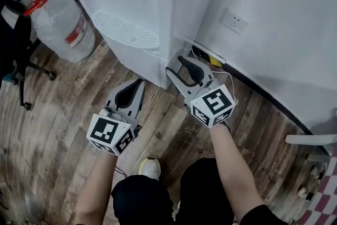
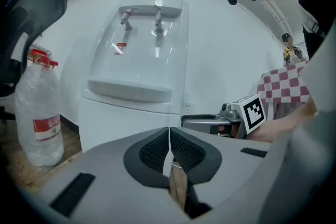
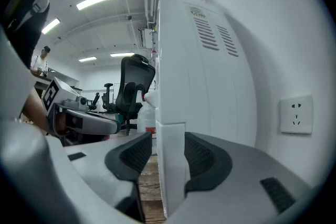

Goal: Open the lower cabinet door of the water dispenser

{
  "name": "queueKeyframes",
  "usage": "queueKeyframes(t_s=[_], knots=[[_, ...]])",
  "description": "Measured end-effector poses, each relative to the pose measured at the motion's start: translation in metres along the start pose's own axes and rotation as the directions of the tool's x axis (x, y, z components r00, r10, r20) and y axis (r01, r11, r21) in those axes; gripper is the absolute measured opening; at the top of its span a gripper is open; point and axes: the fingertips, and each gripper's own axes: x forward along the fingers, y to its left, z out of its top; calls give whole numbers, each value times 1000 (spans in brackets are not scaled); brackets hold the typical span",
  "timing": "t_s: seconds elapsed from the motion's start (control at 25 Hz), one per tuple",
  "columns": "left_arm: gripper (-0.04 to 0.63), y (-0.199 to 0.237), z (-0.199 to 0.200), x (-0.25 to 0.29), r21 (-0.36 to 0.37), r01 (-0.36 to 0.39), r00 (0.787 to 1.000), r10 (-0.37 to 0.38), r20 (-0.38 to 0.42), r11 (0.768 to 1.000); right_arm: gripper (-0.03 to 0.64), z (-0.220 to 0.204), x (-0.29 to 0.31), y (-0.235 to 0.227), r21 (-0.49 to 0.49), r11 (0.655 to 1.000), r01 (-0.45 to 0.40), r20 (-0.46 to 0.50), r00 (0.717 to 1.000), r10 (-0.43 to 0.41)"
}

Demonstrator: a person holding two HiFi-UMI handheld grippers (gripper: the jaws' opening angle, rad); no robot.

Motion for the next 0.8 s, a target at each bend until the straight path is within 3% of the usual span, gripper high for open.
queueKeyframes(t_s=[0.8], knots=[[17, 4, 5, -15, 24, -36, 999, 36, 2, 999, 196, -1, 12, -5, -30, 998, 50, -17, 999, -50]])
